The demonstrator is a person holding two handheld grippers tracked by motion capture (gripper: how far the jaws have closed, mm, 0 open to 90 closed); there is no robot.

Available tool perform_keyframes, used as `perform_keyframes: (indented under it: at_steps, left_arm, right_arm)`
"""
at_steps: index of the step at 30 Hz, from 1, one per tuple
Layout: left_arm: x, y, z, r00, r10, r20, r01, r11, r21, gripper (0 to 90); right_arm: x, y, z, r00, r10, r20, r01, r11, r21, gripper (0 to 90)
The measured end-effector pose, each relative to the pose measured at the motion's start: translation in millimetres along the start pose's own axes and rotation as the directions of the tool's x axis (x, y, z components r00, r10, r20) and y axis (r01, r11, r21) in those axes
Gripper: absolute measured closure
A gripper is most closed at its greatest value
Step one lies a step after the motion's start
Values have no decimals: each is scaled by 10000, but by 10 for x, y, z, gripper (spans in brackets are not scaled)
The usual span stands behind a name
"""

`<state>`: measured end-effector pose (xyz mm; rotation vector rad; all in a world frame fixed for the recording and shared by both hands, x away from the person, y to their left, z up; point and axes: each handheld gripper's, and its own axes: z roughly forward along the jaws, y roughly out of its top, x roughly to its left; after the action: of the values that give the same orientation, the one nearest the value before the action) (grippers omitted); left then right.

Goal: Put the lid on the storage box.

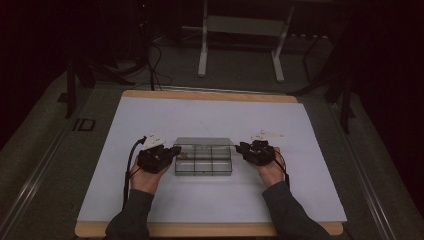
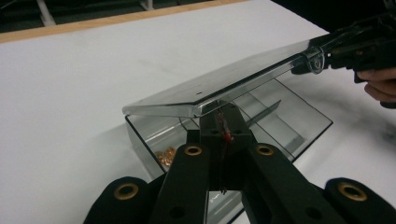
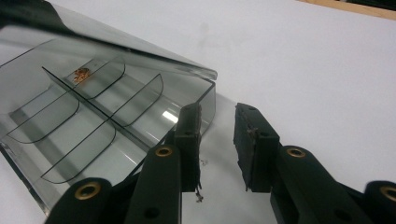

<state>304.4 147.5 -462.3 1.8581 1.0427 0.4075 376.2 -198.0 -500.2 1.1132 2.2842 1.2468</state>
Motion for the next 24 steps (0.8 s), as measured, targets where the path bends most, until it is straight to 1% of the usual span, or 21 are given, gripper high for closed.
perform_keyframes:
  at_steps: [4, 7, 10, 12, 15, 17, 24]
  left_arm:
    - [-12, -62, 7, 10000, 35, 84, -35, 10000, 57, 897]
    - [-20, -112, 14, 9994, 73, 348, -75, 9999, 71, 897]
    - [-34, -160, 23, 9989, 195, 429, -202, 9997, 157, 897]
    - [-39, -197, 28, 9986, 209, 484, -218, 9996, 193, 897]
    - [-46, -246, 39, 9985, 291, 468, -304, 9992, 274, 896]
    - [-50, -277, 48, 9984, 271, 491, -289, 9989, 356, 897]
    - [-62, -358, 74, 9977, 416, 533, -453, 9965, 703, 896]
  right_arm:
    - [1, -18, -1, 10000, 70, -9, -70, 10000, 17, 716]
    - [15, -27, 9, 9999, 125, -69, -125, 9999, 0, 716]
    - [30, -27, 22, 9999, 56, -94, -55, 10000, 24, 716]
    - [35, -28, 26, 10000, -24, -58, 24, 10000, 45, 716]
    - [34, -32, 19, 10000, -71, -17, 71, 10000, 49, 716]
    - [28, -36, 8, 10000, -39, -21, 39, 10000, 49, 716]
    - [13, -49, -18, 10000, 3, -10, -3, 10000, -11, 715]
